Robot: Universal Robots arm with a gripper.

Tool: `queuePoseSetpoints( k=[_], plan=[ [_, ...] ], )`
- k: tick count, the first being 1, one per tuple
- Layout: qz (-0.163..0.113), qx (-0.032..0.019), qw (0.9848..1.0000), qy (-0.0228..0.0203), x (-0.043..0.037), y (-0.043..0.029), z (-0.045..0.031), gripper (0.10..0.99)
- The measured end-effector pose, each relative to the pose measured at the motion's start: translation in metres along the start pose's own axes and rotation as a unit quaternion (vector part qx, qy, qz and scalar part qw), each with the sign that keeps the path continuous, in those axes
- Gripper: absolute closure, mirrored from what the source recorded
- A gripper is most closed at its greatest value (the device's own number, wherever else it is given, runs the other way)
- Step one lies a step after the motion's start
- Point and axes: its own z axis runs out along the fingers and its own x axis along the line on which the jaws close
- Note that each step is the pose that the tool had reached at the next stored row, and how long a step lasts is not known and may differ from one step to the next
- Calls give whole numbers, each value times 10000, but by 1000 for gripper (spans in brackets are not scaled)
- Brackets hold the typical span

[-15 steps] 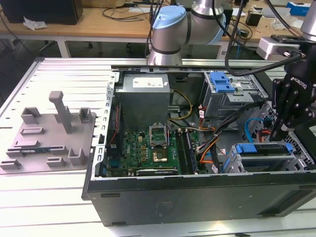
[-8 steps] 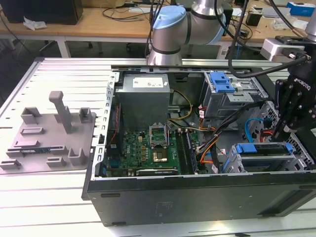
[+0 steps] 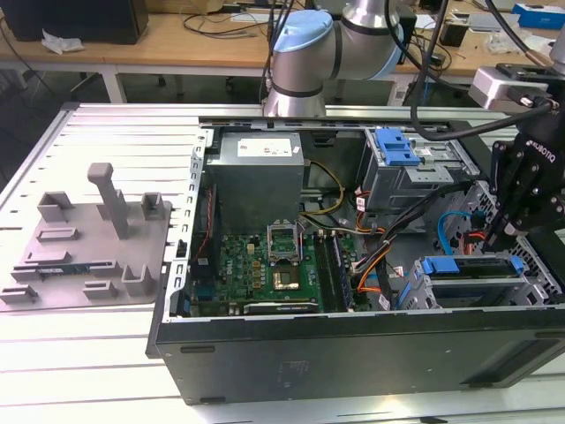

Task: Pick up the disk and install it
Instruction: 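Insert the first disk wire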

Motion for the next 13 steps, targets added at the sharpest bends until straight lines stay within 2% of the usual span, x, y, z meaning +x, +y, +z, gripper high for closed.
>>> queuePoseSetpoints(
  k=[13],
  plan=[
    [-1,-5,10000,-5,32,-10,6,922]
  ],
)
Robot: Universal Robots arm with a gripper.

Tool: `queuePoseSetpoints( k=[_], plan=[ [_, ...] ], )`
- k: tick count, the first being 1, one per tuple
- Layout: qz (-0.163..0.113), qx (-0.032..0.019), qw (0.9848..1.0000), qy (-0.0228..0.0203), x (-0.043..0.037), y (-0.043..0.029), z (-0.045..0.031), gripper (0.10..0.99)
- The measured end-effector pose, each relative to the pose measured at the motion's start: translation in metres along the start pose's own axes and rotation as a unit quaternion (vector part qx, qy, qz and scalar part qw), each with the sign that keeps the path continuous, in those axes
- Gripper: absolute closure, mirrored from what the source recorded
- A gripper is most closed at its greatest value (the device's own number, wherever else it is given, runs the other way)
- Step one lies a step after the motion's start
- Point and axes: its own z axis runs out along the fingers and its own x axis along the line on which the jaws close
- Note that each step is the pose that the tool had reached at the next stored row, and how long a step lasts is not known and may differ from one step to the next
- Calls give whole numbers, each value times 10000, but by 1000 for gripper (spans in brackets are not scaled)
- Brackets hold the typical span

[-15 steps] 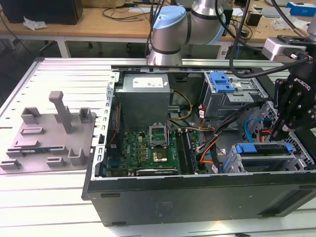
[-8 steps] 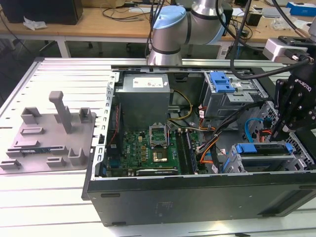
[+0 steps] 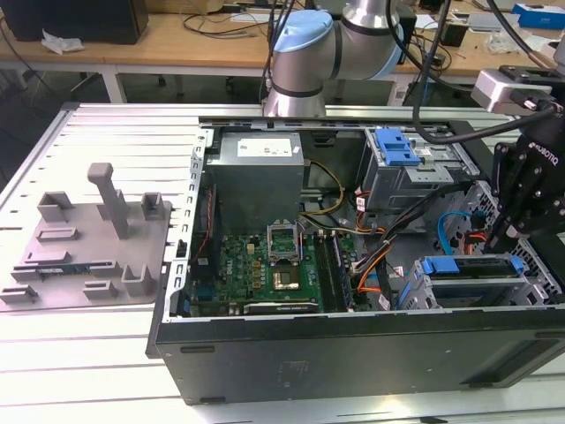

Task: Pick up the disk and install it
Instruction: 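Insert the first disk wire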

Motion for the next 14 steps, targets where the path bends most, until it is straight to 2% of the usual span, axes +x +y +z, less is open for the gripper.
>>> queuePoseSetpoints(
  k=[14],
  plan=[
    [0,0,10000,1,27,-5,7,922]
  ],
)
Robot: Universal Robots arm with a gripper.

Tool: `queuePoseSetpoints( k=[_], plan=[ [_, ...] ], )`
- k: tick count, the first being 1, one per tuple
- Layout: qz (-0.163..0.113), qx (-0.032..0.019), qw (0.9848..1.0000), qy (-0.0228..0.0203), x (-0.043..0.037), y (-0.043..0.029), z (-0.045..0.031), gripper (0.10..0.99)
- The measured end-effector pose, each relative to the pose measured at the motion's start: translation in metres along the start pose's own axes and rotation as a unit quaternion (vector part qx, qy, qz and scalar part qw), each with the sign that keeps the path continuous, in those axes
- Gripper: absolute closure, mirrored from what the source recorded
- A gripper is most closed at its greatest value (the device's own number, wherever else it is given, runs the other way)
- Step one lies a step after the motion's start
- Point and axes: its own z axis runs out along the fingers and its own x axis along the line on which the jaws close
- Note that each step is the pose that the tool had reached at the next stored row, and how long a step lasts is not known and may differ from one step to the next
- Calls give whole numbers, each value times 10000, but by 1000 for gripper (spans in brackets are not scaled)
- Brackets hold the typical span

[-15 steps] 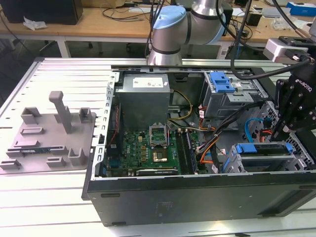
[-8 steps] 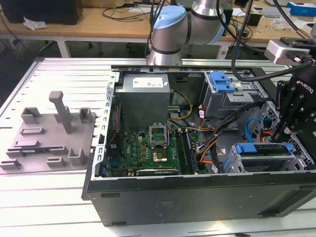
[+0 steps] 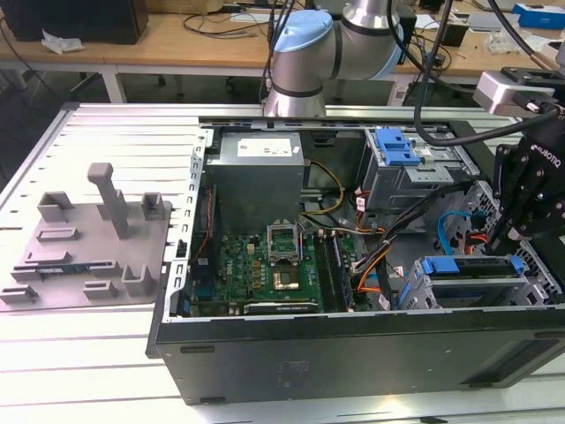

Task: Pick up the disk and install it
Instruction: 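Insert the first disk wire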

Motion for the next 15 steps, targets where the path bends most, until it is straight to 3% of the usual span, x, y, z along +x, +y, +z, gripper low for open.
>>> queuePoseSetpoints(
  k=[15],
  plan=[
    [0,0,10000,7,-7,-8,33,922]
  ],
)
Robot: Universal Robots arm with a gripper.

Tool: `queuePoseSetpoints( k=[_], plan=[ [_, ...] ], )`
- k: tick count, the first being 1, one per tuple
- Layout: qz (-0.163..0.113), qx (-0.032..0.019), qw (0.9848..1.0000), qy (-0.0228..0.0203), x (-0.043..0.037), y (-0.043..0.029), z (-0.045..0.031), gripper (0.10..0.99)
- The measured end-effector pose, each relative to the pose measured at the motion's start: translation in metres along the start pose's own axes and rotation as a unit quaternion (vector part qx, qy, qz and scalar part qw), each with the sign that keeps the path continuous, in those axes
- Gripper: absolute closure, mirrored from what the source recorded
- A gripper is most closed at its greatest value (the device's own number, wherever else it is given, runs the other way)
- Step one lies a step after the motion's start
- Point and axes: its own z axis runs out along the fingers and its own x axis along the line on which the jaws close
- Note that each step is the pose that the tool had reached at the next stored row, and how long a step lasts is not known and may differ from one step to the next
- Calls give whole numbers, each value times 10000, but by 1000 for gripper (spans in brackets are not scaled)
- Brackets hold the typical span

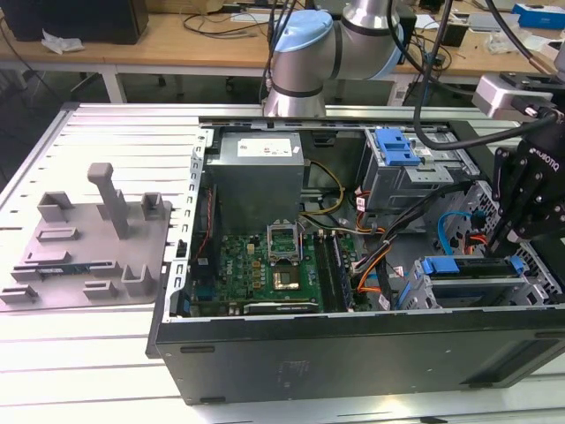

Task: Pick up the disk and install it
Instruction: 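Insert the first disk wire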

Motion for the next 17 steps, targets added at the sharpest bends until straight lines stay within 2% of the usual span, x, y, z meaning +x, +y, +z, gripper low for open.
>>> queuePoseSetpoints(
  k=[17],
  plan=[
    [0,1,10000,6,-7,-1,47,922]
  ],
)
